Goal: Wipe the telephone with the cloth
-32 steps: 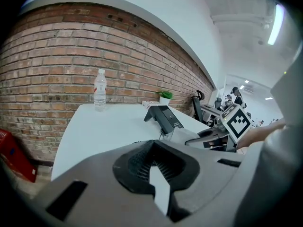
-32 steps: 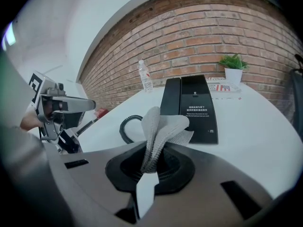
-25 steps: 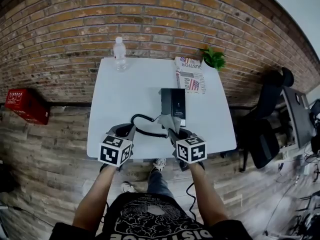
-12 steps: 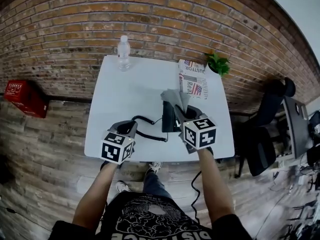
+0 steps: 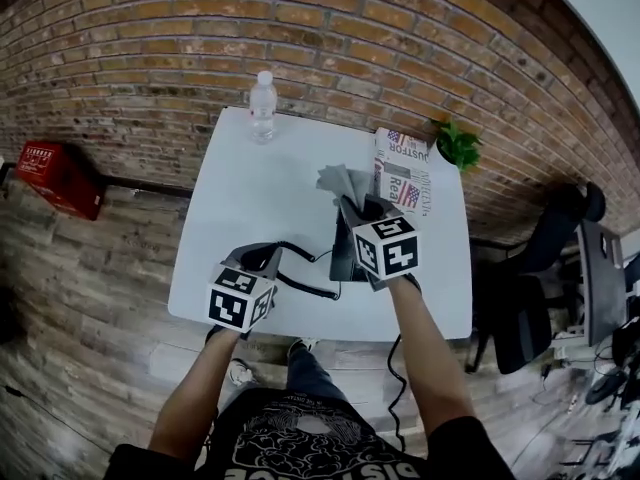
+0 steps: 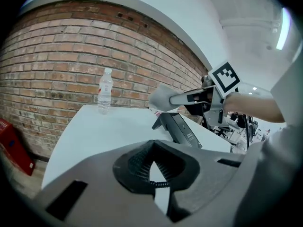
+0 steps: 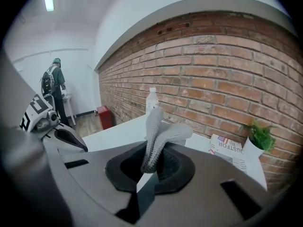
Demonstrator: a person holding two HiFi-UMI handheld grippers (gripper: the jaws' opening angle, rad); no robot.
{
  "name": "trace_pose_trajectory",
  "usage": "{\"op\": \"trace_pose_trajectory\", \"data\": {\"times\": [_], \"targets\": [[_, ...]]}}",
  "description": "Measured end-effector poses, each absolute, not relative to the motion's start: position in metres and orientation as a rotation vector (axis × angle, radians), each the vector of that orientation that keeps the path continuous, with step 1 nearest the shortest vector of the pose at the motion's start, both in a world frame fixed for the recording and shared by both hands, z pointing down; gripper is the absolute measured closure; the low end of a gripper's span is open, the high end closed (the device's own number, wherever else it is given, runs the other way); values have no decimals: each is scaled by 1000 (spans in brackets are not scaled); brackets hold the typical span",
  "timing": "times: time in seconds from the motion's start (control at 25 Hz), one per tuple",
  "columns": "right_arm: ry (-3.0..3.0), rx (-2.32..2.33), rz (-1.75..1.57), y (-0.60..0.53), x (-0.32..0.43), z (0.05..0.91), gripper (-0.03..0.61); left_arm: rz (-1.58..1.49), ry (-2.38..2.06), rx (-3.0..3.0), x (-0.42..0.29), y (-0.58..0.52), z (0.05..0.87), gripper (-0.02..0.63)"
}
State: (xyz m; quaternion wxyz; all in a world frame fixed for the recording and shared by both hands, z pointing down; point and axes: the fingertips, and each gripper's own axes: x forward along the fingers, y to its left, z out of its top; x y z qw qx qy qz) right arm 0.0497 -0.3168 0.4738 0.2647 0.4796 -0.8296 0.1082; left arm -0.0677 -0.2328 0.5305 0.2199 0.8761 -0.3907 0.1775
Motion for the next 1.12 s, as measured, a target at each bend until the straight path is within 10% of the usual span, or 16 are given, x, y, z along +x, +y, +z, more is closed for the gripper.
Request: {"op": "trace_pose_trajectory", "data": {"times": [1.12], "targets": [[-2146, 1156, 443, -307, 39, 550, 568, 516, -1126, 2361, -95, -229, 545, 607]]}}
